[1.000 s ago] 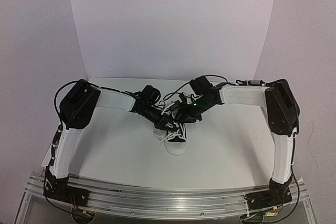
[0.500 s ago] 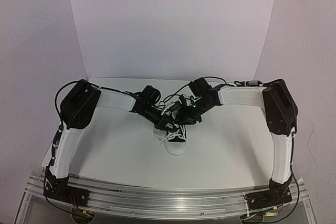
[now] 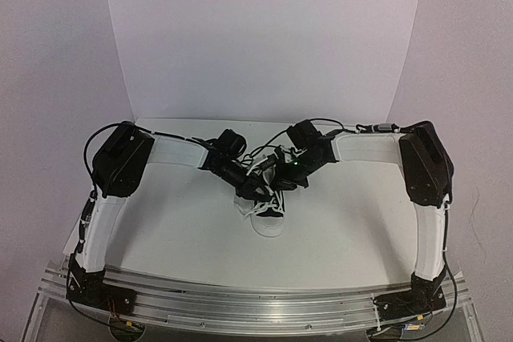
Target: Tie the shoes
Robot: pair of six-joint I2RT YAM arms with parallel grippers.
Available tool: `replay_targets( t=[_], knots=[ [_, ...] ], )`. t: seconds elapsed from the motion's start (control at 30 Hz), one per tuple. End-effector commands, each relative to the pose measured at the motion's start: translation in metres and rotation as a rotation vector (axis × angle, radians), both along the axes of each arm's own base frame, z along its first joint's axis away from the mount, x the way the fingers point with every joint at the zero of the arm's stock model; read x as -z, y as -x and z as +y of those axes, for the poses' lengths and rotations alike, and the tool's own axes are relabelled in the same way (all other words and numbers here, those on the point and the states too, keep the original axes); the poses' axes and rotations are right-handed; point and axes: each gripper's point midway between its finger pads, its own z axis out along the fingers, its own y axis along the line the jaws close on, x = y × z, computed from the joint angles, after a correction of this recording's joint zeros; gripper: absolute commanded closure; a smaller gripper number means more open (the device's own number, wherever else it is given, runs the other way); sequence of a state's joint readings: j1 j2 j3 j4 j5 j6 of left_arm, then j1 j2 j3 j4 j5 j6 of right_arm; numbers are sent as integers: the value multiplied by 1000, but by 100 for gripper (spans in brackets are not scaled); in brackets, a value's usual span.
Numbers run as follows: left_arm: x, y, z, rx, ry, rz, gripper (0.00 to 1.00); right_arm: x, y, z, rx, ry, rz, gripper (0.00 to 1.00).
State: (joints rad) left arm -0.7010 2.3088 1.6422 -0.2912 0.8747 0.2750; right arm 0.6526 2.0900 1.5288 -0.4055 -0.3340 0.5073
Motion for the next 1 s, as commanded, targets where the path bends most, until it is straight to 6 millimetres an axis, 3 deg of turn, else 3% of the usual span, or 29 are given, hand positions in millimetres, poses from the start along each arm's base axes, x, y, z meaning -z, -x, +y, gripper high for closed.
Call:
replay_targets(
  t=[0.0, 0.17, 0.47, 0.6, 0.73, 0.87, 0.97],
  knots=[
    [-34, -20, 6, 17, 17, -192, 78, -33, -6, -3, 41, -12, -82, 100],
    [-45, -13, 14, 63, 8, -241, 71, -40, -5, -7, 64, -15, -96, 100],
    [-72, 9, 27, 181, 41, -328, 56, -30, -8, -5, 84, -20, -88, 100],
    [-70, 13, 34, 199, 24, -322, 54, -27, -8, -7, 87, -13, -86, 100],
    [-80, 21, 45, 246, 67, -331, 49, -26, -6, -10, 91, -3, -87, 100],
    [-79, 21, 45, 257, 81, -352, 47, -23, -7, -11, 97, 3, -86, 100],
    [-100, 20, 43, 254, 140, -365, 50, -27, -7, -12, 101, 2, -92, 100]
  ],
)
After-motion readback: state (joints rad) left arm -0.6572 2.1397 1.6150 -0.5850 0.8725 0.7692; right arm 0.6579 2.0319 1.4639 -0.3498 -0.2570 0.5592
